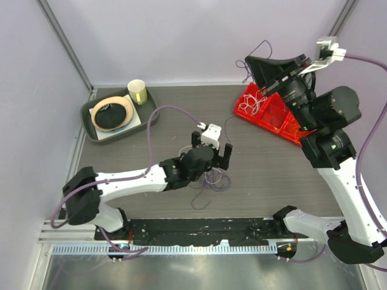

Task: Untangle the cables

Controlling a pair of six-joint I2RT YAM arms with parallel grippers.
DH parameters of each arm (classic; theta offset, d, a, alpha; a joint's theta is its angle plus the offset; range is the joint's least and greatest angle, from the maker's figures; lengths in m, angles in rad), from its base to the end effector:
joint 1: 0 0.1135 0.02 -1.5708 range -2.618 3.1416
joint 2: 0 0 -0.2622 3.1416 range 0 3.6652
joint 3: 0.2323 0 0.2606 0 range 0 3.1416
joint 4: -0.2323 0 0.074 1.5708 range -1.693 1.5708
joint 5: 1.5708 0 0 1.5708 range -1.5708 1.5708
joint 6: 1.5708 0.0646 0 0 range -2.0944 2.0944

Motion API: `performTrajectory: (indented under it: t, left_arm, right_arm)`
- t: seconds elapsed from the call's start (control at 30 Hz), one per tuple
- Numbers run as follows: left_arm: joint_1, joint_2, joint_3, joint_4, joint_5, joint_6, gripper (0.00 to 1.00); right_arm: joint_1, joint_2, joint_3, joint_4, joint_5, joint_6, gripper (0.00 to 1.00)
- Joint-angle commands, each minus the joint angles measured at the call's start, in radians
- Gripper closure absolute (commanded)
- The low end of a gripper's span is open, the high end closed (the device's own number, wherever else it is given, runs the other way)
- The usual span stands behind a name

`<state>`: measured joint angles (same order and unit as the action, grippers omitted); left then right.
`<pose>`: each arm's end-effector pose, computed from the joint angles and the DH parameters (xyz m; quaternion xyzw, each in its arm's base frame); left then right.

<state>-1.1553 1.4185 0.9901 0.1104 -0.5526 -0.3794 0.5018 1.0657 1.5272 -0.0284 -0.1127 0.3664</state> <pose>0.1757 -0.3142 0.2816 0.1468 0.7820 -0.2325 0.5594 0.1884 0.1117 0.5676 -0.0837 0.5334 0.3813 0.7504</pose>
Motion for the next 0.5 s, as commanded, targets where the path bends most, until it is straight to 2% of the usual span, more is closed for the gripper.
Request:
performTrajectory:
  t: [0.0,0.23,0.3,0.33,0.43,0.47]
  left_arm:
    - [0.016,0.111,0.059,0.106,0.038,-0.048,0.00]
    - [0.040,0.282,0.019,0.293,0.128,-0.064,0.00]
    - [0.043,0.313,0.031,0.288,0.126,-0.072,0.05]
    - [0.043,0.322,0.039,0.284,0.119,-0.079,0.14]
    - [0.043,0.304,0.010,0.319,0.089,-0.084,0.25]
    - [0.046,0.295,-0.001,0.363,0.092,-0.081,0.25]
  right_arm:
    - [0.000,0.022,0.099,-0.002,-0.022,0.083,0.99]
    - [0.000,0.025,0.139,0.022,-0.004,0.109,0.99]
    - [0.000,0.028,0.151,0.009,-0.001,0.106,0.99]
    - [0.000,0.030,0.154,0.001,-0.001,0.103,0.99]
    - [0.000,0.017,0.136,-0.011,0.011,0.091,0.99]
    - [0.000,0.016,0.128,-0.011,0.022,0.088,0.99]
